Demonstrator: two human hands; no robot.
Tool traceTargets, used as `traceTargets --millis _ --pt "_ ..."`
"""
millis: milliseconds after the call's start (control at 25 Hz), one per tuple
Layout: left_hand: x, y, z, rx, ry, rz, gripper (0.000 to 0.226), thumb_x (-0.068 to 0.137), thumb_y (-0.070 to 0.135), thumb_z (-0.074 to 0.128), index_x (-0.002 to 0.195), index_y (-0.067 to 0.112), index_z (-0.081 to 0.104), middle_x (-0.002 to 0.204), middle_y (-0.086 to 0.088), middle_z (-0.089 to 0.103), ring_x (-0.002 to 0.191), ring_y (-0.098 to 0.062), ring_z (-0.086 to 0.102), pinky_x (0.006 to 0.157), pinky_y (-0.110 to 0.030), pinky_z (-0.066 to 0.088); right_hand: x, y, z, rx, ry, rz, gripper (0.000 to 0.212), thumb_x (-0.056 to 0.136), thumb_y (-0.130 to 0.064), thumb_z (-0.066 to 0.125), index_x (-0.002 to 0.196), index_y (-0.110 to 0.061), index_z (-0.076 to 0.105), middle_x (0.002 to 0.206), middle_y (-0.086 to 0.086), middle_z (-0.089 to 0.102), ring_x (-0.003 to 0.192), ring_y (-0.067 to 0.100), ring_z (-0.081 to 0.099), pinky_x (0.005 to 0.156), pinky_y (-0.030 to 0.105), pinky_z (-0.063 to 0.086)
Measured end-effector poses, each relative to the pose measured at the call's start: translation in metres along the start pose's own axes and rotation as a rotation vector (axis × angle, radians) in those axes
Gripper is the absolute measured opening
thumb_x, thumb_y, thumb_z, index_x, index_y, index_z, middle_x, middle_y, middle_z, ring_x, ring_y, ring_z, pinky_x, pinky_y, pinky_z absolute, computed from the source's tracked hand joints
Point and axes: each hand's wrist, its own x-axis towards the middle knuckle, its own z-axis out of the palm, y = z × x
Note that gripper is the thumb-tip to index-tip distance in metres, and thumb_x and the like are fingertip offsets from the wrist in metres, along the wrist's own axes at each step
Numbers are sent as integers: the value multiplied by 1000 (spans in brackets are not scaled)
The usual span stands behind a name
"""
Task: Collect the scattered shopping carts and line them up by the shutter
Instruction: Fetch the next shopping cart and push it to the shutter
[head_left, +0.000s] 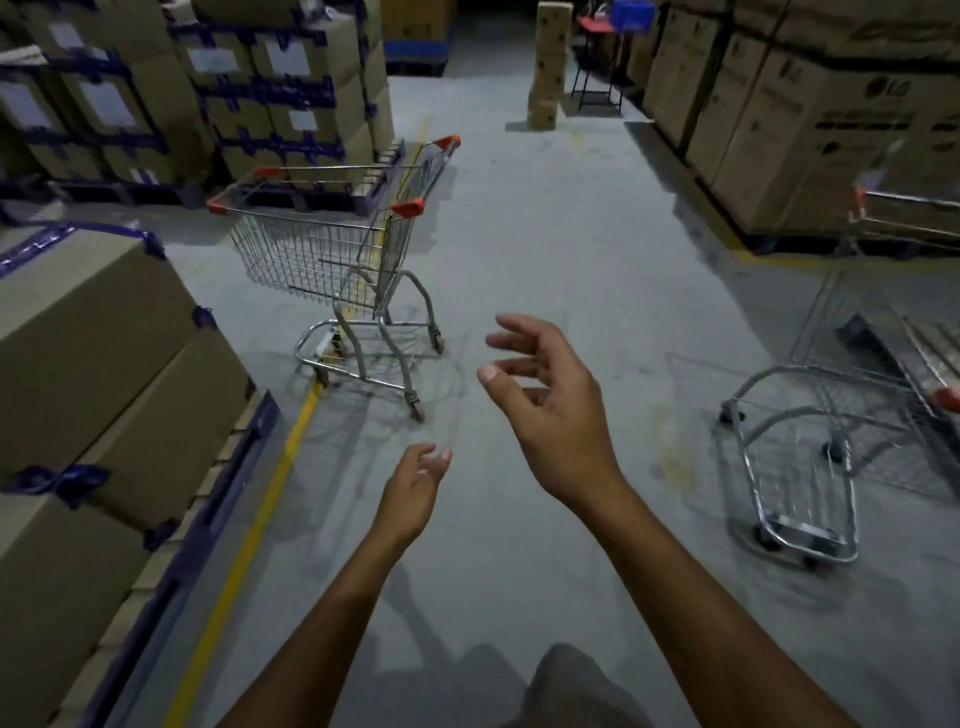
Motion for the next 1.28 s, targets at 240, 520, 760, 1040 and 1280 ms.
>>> traceTargets --millis 240,520,760,1040,1280 --pt "158 39 -8 -8 88 31 28 97 37 52 118 19 55 107 5 59 96 -7 57 67 -6 38 170 71 17 4 -9 -44 34 90 -21 66 120 -32 54 110 -17 62 97 3 61 75 17 54" --pt "368 192 -30 74 207 374 35 95 40 53 127 26 51 128 5 56 116 -8 52 90 -23 44 394 207 41 -125 -44 22 29 89 -20 66 116 -29 58 109 -10 64 91 1 63 70 19 52" --pt "503 242 -54 194 348 491 30 92 24 62 121 22 54 122 3 56 101 7 50 88 -21 45 542 275 75 -342 -153 58 39 92 -26 61 130 -22 53 124 -4 59 99 10 62 80 35 57" --pt "658 220 -70 288 319 417 36 90 24 64 124 18 56 121 0 55 102 -3 53 79 -12 40 686 324 112 -522 -199 64 45 94 -24 56 137 -22 45 136 2 50 116 18 56 94 39 50" --pt "737 221 -69 287 296 358 36 92 27 61 126 21 53 123 3 53 89 7 50 74 -8 36 792 338 129 -712 -324 22 61 88 -3 53 144 -17 36 148 8 38 132 25 42 106 38 41"
